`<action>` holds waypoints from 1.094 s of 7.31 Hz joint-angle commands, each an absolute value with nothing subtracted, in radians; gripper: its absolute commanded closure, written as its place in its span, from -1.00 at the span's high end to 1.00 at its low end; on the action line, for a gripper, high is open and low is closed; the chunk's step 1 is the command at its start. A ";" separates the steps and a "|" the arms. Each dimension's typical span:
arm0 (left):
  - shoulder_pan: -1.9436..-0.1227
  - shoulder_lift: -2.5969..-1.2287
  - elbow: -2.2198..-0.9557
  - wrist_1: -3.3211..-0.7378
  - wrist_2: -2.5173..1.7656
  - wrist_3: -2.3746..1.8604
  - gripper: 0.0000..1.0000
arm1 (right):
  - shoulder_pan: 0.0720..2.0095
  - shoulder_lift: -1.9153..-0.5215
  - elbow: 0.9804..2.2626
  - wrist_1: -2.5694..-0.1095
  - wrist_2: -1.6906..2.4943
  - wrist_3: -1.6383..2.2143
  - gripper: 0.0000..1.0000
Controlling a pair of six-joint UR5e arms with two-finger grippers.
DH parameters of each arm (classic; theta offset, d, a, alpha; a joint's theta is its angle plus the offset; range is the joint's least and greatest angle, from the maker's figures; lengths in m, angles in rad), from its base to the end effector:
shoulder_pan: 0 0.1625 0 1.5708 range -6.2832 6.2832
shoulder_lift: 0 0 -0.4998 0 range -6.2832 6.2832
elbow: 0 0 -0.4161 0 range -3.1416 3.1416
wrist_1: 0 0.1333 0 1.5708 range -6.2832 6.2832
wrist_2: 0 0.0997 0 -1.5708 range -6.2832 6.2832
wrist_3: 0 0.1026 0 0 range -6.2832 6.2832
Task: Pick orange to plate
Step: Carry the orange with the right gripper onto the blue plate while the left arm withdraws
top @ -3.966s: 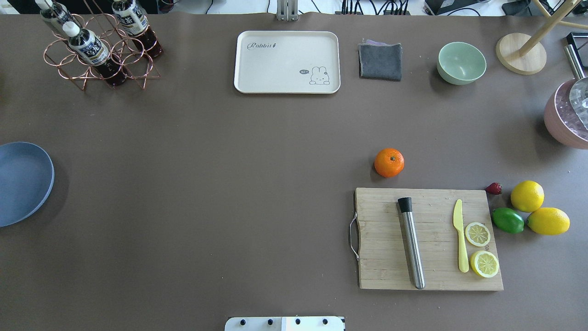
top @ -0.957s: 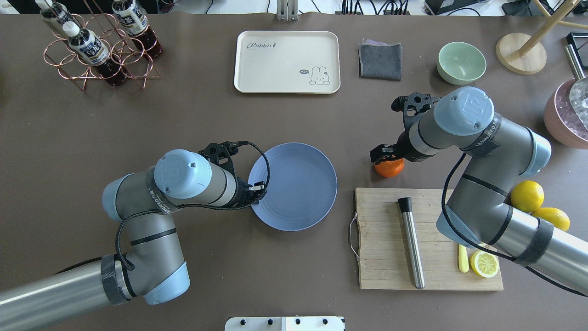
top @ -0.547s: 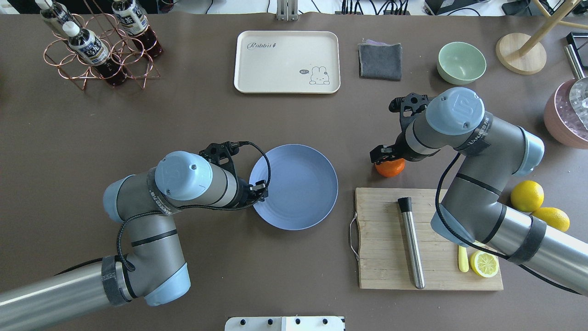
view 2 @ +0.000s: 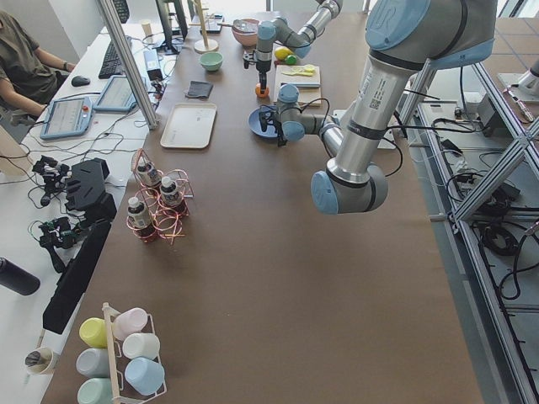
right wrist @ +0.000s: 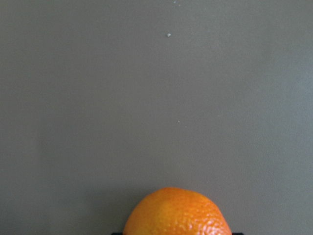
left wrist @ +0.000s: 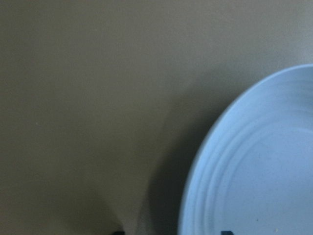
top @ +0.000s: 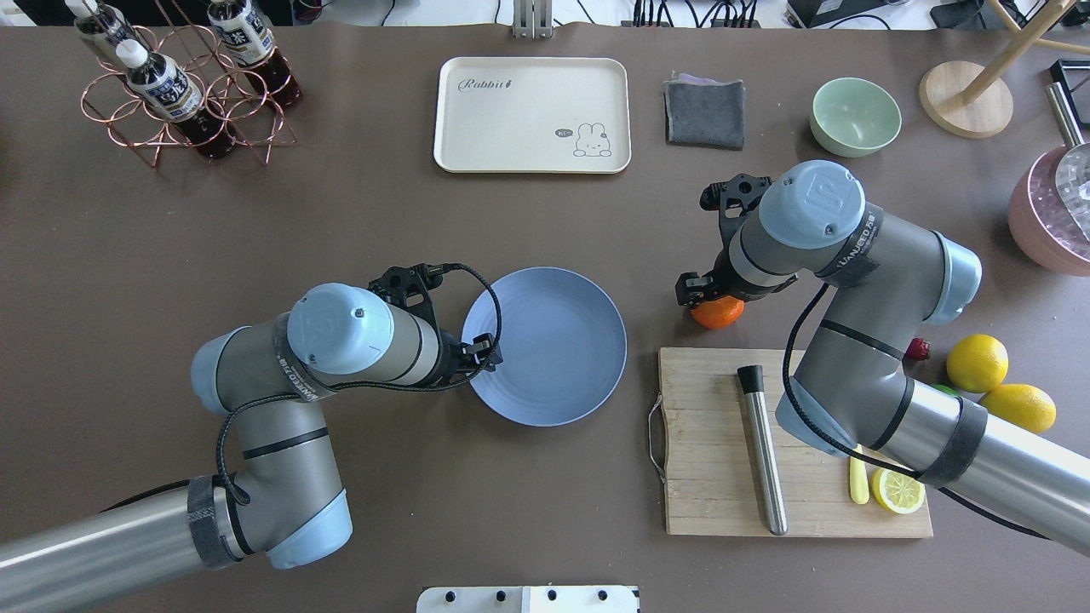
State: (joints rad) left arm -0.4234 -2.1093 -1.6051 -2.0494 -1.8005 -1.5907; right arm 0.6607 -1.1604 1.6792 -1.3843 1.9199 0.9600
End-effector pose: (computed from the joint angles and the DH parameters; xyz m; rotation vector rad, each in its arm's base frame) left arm 0.6315 -0.4052 0.3291 0.0059 1.0703 -0.2796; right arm -0.4918 -0.5066 0.4233 0.1453 -0.7599 -0.0757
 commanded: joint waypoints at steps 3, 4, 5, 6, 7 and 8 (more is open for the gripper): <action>-0.501 -2.057 -1.743 -2.005 -1.827 -1.576 0.45 | 0.671 -0.969 1.717 -1.575 1.959 1.004 -1.00; -0.587 -2.018 -1.776 -1.997 -1.917 -1.504 0.45 | 0.623 -0.942 1.715 -1.574 1.948 1.072 -1.00; -0.670 -1.949 -1.793 -1.997 -1.996 -1.385 0.45 | 0.574 -0.913 1.710 -1.574 1.919 1.113 -1.00; -0.737 -1.901 -1.793 -1.997 -2.044 -1.274 0.45 | 0.524 -0.888 1.697 -1.568 1.876 1.170 -1.00; -0.768 -1.875 -1.792 -2.000 -2.066 -1.219 0.45 | 0.485 -0.849 1.651 -1.565 1.855 1.195 -1.00; -0.772 -1.875 -1.790 -2.000 -2.066 -1.215 0.45 | 0.457 -0.807 1.591 -1.562 1.811 1.224 -1.00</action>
